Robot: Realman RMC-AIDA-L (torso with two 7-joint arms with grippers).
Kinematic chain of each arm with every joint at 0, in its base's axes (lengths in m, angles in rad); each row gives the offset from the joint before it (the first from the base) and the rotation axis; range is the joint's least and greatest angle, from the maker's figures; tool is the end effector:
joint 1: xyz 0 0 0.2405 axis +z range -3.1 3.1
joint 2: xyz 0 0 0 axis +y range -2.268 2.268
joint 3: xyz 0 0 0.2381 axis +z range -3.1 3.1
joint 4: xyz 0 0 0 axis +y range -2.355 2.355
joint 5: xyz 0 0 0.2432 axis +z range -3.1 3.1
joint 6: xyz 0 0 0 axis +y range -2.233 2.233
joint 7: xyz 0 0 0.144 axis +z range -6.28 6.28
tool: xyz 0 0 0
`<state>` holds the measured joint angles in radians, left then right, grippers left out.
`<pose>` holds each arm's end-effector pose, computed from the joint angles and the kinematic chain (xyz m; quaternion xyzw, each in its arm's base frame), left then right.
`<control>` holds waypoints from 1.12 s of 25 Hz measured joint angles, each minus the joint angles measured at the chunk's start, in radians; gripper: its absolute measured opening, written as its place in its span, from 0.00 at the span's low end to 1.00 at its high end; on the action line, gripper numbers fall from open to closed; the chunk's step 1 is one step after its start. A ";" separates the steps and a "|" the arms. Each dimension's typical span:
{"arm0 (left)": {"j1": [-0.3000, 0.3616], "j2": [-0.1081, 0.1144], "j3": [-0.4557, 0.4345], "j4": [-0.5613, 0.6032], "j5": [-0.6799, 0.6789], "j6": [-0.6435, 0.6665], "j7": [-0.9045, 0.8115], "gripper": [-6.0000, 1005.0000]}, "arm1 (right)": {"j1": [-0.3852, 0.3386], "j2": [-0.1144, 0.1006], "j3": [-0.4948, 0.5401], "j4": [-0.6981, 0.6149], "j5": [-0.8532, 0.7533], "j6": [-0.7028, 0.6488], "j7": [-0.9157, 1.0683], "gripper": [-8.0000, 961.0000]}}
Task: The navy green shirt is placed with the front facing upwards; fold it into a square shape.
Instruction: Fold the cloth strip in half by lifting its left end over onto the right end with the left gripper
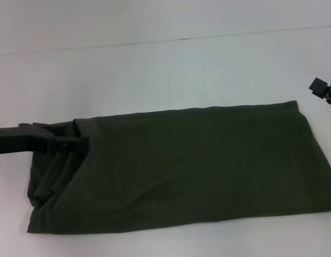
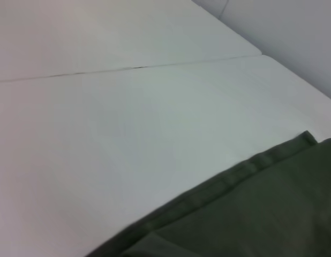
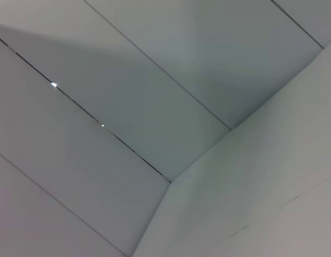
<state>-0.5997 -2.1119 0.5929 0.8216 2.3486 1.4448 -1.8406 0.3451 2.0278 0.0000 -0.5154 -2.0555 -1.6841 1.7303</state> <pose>-0.2791 0.3764 0.0271 -0.9005 -0.3841 -0.1210 0.1642 0.3751 0.2694 0.0821 -0.6869 0.5124 0.4553 0.2414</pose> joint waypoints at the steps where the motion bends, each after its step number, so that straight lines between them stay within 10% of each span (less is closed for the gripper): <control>1: 0.003 0.000 0.002 0.001 0.002 -0.015 0.000 0.91 | 0.000 0.000 0.000 0.000 0.000 0.000 0.000 0.54; 13: 0.033 0.004 0.003 -0.004 0.068 -0.138 -0.023 0.92 | 0.002 0.000 0.000 0.000 0.000 0.000 0.002 0.54; 28: 0.039 0.014 -0.048 0.015 0.066 0.020 -0.017 0.92 | 0.007 -0.003 -0.005 0.000 0.000 0.000 0.009 0.54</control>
<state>-0.5607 -2.0983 0.5452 0.8367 2.4146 1.4649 -1.8575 0.3518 2.0244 -0.0046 -0.5155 -2.0555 -1.6843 1.7390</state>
